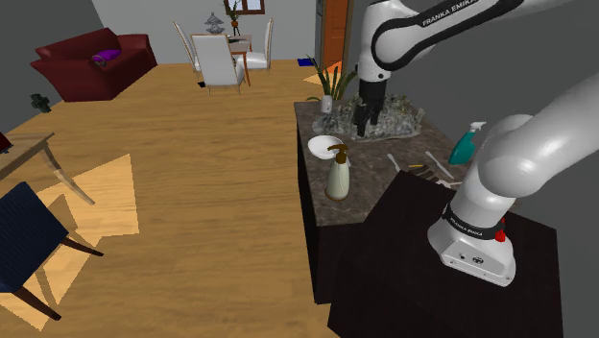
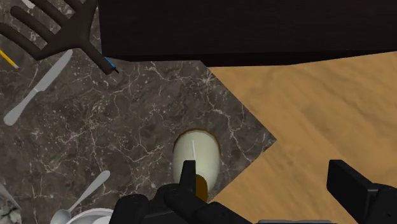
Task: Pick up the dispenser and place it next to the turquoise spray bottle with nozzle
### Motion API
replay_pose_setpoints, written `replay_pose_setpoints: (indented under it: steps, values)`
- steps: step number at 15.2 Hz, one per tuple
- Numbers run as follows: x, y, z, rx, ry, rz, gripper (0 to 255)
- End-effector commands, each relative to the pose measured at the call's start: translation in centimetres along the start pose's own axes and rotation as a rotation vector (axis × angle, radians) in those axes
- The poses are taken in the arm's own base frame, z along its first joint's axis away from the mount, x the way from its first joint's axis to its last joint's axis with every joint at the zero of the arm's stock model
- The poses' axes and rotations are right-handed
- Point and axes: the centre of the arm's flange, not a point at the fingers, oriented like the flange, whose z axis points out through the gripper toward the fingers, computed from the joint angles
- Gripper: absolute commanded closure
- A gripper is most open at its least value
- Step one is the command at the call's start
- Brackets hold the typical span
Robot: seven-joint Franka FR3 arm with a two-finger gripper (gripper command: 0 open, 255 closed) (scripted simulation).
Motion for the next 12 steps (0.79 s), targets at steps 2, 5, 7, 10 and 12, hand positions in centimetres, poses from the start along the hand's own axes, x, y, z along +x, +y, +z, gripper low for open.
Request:
replay_pose_setpoints:
  steps: [2, 5, 7, 10, 12]
  values:
    - [1.8, 1.6, 2.6, 0.004, 0.029, -0.020, 0]
    - [3.9, 3.0, 5.4, 0.008, 0.053, -0.039, 0]
    - [5.4, 3.9, 7.2, 0.011, 0.069, -0.052, 0]
    - [7.7, 5.3, 9.9, 0.016, 0.093, -0.070, 0]
    - [9.3, 6.1, 11.6, 0.019, 0.109, -0.083, 0]
